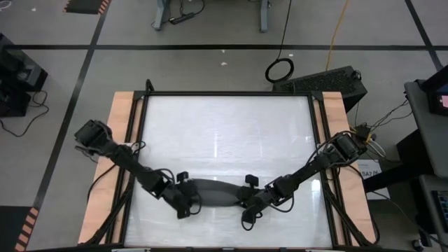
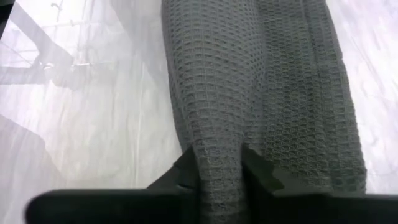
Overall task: Roll towel
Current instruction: Roll the gray towel
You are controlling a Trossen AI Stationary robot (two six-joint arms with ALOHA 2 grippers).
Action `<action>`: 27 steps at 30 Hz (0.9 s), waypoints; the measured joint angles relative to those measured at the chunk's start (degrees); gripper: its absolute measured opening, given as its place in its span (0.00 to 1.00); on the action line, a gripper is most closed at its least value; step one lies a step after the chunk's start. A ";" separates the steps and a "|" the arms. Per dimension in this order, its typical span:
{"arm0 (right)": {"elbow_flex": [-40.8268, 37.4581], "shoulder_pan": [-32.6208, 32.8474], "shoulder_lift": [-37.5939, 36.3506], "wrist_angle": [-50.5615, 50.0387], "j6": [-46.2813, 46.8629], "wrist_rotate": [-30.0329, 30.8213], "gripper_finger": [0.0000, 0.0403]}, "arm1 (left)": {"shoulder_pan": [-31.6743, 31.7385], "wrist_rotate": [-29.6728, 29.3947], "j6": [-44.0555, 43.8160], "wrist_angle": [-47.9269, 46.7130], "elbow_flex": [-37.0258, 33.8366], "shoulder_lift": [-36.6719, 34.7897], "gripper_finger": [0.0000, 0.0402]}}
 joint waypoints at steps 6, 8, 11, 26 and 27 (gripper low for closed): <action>0.00 -0.38 -0.53 -0.08 0.29 -3.83 0.04 | 4.01 13.09 -0.47 0.63 0.00 -0.90 0.11; 0.00 -0.52 -1.21 -0.44 1.14 -6.40 0.04 | 5.36 18.06 -0.53 1.49 0.00 -1.65 0.05; -0.05 -0.79 -2.25 -0.93 2.59 -9.89 0.04 | 7.29 22.92 -1.99 3.33 0.00 -3.12 0.05; -0.11 -7.44 -6.82 -1.00 4.14 -34.65 0.04 | 15.51 39.01 -6.35 7.43 -0.11 -1.33 0.11; -0.11 -8.12 -6.81 -1.30 3.56 -36.54 0.04 | 16.11 39.69 -6.28 7.97 -0.11 -0.73 0.11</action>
